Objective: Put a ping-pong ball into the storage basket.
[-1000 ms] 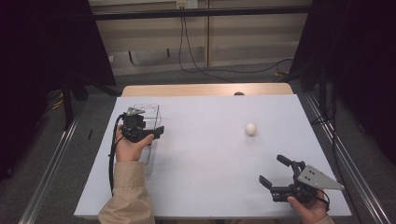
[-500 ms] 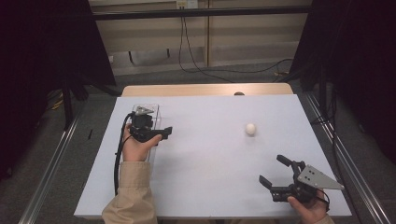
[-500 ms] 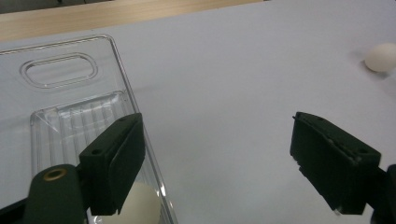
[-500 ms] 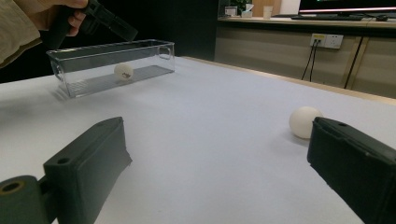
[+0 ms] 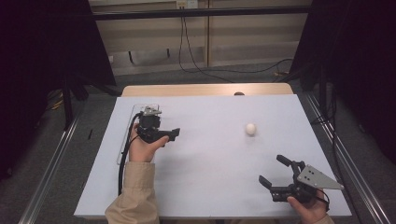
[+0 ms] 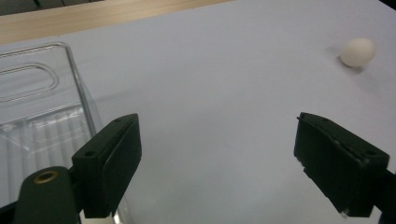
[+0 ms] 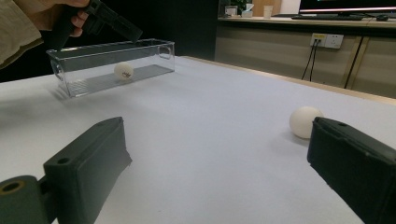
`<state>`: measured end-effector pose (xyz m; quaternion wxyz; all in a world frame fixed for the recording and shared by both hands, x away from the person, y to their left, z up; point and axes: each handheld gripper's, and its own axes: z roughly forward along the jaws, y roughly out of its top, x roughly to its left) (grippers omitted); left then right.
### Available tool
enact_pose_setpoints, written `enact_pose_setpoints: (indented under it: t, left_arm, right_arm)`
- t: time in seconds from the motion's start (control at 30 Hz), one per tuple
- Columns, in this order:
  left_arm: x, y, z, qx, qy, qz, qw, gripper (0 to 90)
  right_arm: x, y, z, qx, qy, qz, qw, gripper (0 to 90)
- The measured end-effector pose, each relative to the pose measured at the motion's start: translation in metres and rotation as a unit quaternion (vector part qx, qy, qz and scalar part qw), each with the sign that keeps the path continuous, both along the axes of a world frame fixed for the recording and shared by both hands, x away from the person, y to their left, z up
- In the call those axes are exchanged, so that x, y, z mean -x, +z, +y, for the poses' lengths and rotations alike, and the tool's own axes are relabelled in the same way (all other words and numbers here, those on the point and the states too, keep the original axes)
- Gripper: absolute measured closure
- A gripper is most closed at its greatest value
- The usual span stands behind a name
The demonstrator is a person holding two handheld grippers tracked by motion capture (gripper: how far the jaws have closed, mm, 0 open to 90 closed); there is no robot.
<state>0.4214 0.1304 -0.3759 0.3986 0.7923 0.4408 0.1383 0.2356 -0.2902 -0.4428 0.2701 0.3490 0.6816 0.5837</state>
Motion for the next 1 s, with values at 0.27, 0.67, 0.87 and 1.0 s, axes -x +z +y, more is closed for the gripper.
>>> enact_pose_setpoints:
  t: [0.27,0.67,0.87,1.0]
  left_arm:
    - [0.0,-0.002,-0.011,0.0,-0.017,-0.001,0.9999,14.0]
    - [0.0,-0.008,-0.027,0.008,-0.038,0.007,0.9992,12.8]
    - [0.001,-0.009,-0.035,0.007,-0.043,0.001,0.9991,12.4]
    - [0.001,-0.011,-0.04,-0.006,-0.056,0.003,0.9984,11.9]
  right_arm:
    - [0.0,0.0,0.0,-0.001,0.0,0.0,1.0,4.2]
    - [0.0,0.0,0.0,0.0,0.001,0.0,1.0,4.2]
    - [0.0,0.0,0.0,0.0,0.001,0.0,1.0,4.2]
    - [0.0,0.0,0.0,0.001,0.002,0.0,1.0,4.2]
